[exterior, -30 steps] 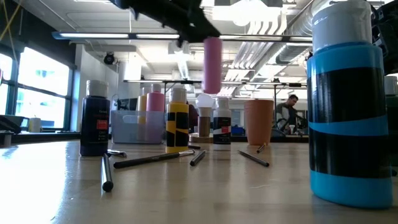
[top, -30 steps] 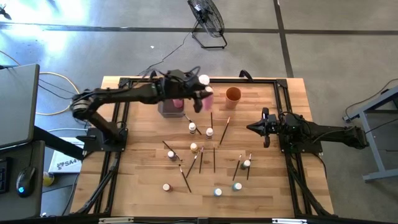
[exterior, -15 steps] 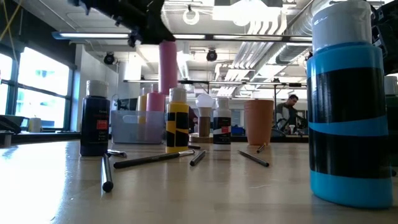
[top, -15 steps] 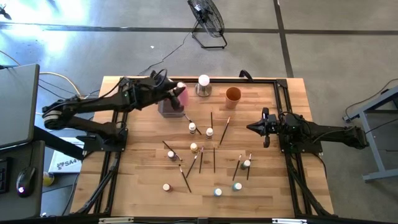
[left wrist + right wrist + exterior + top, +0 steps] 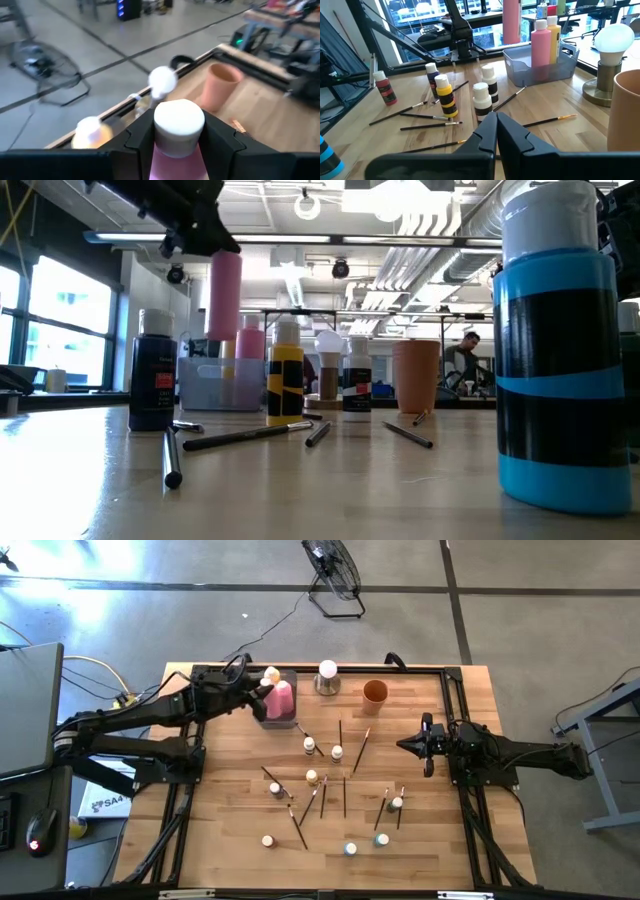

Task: Pick & Place Paint Supplies
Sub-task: Put the large pink paint bottle into the gray bin

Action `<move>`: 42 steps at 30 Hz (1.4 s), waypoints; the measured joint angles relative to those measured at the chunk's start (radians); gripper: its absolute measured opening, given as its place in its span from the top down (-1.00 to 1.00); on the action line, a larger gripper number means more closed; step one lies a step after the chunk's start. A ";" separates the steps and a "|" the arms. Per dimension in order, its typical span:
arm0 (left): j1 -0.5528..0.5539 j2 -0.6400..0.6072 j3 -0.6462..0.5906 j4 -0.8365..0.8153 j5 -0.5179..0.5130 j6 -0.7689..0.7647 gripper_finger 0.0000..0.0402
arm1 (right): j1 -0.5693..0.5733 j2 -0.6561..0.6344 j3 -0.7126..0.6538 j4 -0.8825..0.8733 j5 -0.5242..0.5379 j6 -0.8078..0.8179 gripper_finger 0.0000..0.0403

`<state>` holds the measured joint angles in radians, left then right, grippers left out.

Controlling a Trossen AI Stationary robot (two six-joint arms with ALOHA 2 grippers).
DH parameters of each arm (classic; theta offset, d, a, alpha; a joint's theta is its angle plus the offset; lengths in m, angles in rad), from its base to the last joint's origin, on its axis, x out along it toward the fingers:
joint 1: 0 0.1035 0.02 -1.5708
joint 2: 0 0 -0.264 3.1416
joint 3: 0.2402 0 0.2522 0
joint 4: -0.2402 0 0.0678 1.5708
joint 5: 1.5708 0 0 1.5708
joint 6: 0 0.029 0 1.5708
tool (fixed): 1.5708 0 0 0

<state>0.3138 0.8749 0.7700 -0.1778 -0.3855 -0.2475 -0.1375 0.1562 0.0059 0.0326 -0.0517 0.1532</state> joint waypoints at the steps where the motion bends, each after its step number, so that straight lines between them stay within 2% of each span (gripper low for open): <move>1: 0.000 0.000 0.000 -0.016 -0.017 -0.007 0.38 | 0.000 0.000 0.000 0.000 0.000 0.000 0.98; 8: 0.000 0.059 0.000 -0.072 -0.123 -0.020 0.38 | 0.000 0.000 0.000 0.000 0.000 0.000 0.98; 16: 0.000 0.187 0.000 -0.064 -0.207 -0.022 0.38 | 0.000 0.000 0.000 0.001 0.000 0.000 0.98; 22: 0.000 0.259 0.000 -0.050 -0.227 -0.041 0.38 | 0.000 0.000 0.000 0.001 -0.002 0.000 0.98; 36: 0.000 0.266 -0.001 -0.045 -0.281 -0.045 0.38 | 0.000 0.000 0.000 0.001 -0.003 0.001 0.98; 42: 0.000 0.256 -0.121 0.148 -0.274 -0.016 0.38 | 0.000 0.000 0.000 0.001 -0.003 0.002 0.98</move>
<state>0.3138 1.1305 0.6494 -0.0300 -0.6599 -0.2636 -0.1374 0.1562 0.0058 0.0341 -0.0545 0.1550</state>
